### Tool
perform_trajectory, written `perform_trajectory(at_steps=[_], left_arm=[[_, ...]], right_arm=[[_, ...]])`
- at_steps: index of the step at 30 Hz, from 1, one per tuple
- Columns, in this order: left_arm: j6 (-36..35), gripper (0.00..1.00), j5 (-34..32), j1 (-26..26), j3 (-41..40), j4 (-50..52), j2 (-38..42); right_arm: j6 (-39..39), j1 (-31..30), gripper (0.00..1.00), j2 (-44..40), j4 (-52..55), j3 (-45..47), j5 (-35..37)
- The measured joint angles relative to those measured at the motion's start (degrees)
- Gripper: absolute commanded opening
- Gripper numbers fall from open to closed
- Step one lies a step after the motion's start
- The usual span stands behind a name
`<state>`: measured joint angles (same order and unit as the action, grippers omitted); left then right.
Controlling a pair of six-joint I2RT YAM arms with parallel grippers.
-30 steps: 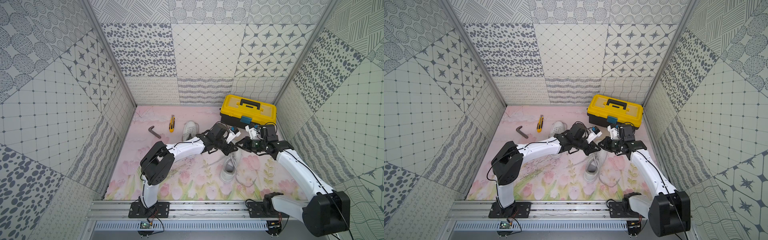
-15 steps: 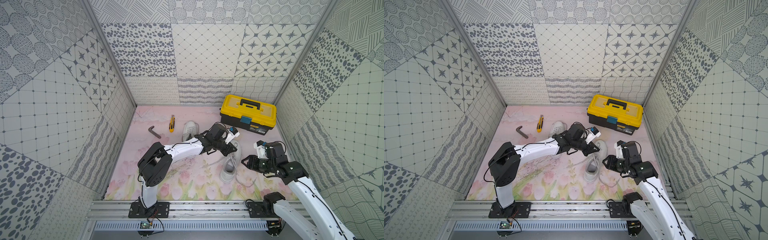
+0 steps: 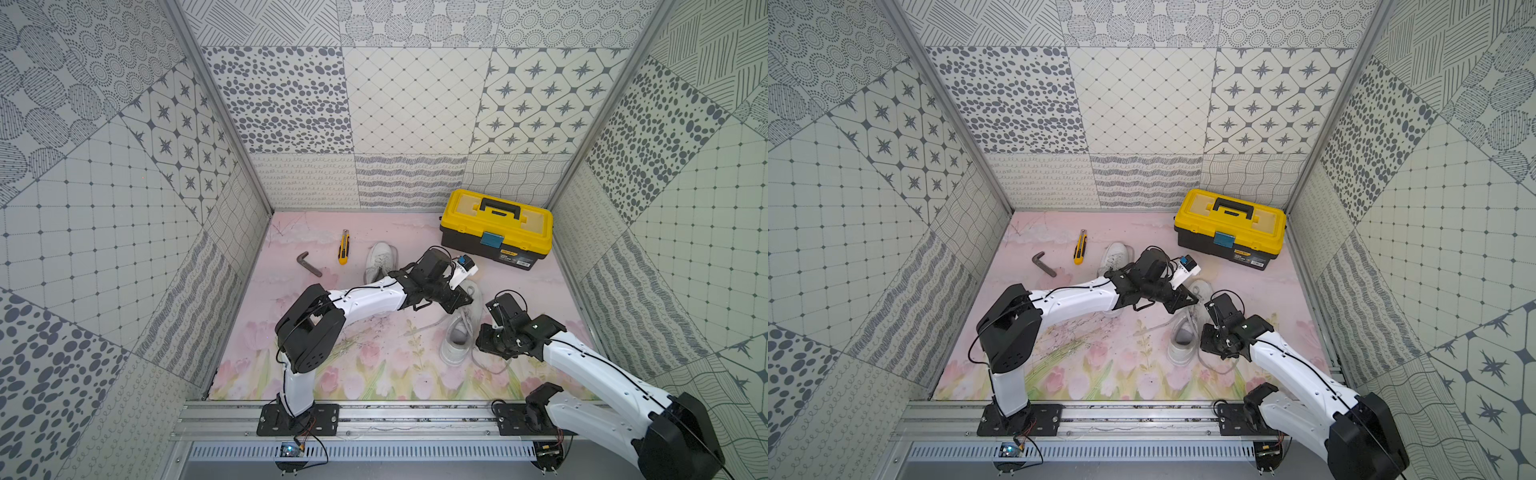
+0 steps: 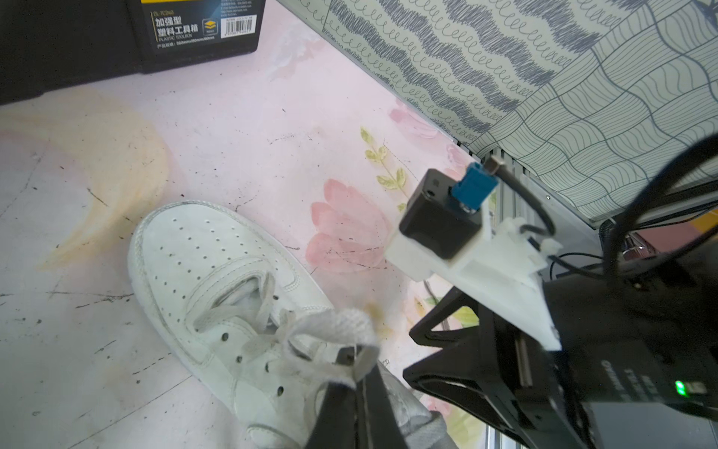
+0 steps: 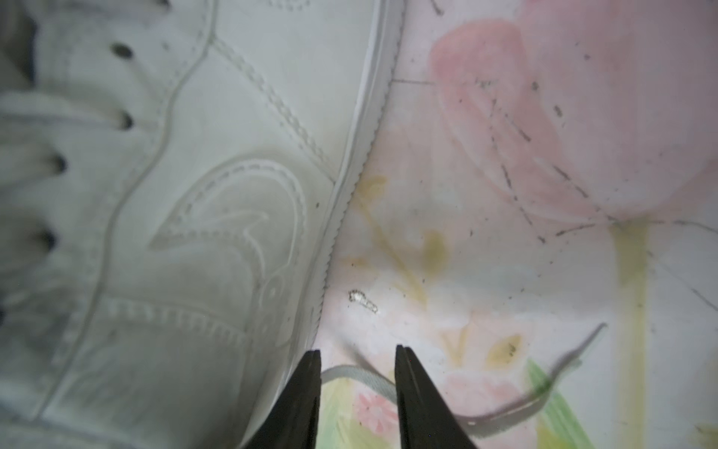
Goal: Tie the shoes
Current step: Wrap the shoelace around the shoelace.
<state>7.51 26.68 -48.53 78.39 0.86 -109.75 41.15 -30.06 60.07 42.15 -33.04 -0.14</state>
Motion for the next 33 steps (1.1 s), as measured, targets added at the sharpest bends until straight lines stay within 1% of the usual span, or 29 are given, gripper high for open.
perform_trajectory(at_steps=[6, 11, 16, 28, 33], left_arm=[[1.3, 0.0, -0.3, 0.0, -3.0, -1.0, 0.0], [2.8, 0.0, -0.2, 0.0, -5.0, -3.9, -0.3], [3.8, 0.0, -1.0, 0.2, -6.4, -6.4, -0.2], [4.5, 0.0, -8.9, 1.3, -9.5, -9.1, 2.2], [5.4, 0.0, -10.4, 1.6, -11.1, -10.4, 3.1]], right_arm=[[-1.1, 2.6, 0.34, 5.2, -6.6, 0.4, 0.7], [-2.8, 4.6, 0.34, 9.9, -10.5, 1.1, -1.6], [-4.3, 4.7, 0.34, 13.3, -12.9, 0.4, -4.3], [-8.7, 3.2, 0.34, 22.4, -14.8, -6.5, -8.9], [-11.0, 6.8, 0.34, 23.3, -15.5, -7.0, -11.1]])
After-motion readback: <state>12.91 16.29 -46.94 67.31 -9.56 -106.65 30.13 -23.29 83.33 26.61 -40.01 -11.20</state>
